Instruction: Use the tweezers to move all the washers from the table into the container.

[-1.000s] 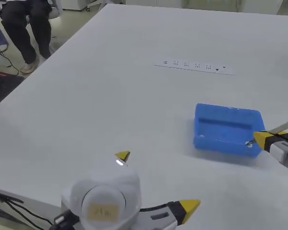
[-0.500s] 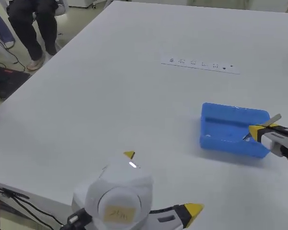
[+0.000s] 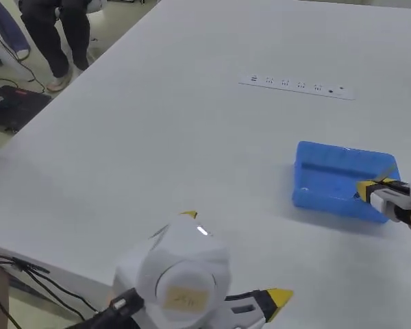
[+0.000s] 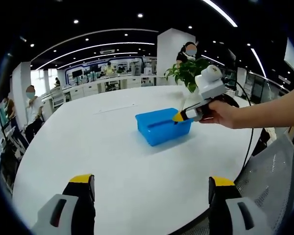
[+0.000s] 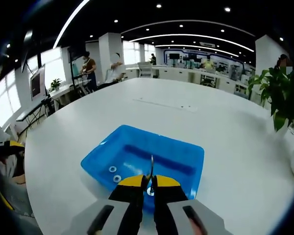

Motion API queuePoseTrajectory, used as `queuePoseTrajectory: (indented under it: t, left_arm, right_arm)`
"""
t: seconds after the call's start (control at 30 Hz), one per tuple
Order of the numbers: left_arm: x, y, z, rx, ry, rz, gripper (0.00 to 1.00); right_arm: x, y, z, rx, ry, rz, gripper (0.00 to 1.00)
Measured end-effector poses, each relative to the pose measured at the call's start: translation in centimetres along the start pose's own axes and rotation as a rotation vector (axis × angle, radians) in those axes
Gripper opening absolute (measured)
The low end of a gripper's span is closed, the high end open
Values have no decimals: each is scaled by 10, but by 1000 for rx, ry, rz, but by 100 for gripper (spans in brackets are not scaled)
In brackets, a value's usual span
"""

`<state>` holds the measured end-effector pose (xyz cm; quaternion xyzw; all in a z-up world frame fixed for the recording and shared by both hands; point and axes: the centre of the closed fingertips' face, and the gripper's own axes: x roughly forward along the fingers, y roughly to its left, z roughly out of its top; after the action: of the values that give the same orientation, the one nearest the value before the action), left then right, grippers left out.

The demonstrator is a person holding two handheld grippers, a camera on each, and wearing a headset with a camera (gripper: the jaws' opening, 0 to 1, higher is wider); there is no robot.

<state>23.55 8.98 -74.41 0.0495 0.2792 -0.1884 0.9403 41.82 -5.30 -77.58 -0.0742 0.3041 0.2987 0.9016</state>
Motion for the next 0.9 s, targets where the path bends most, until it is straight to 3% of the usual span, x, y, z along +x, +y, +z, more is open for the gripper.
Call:
queuePoseTrajectory:
  t: [0.27,0.47,0.67,0.77,0.9]
  left_arm:
    - [-1,-3,0,1,4,-13,99]
    - [0,-5,-2,18,15,-18,99]
    - [-1,-11,-2,22,23,-46,99]
    - [-2,-11,-3,30,41,-55,90]
    - [-4,-12,-1,38,44,-68,82]
  right_arm:
    - [-5,-1,3,7,-5,-9,4]
    - [-28,5,28,3,-71,-2,4]
    - [-45,10,35,-23,-94,12,3]
    - [-56,21,35,-19,-95,49,3]
    - [-78,42,34,-91,-100,103,3]
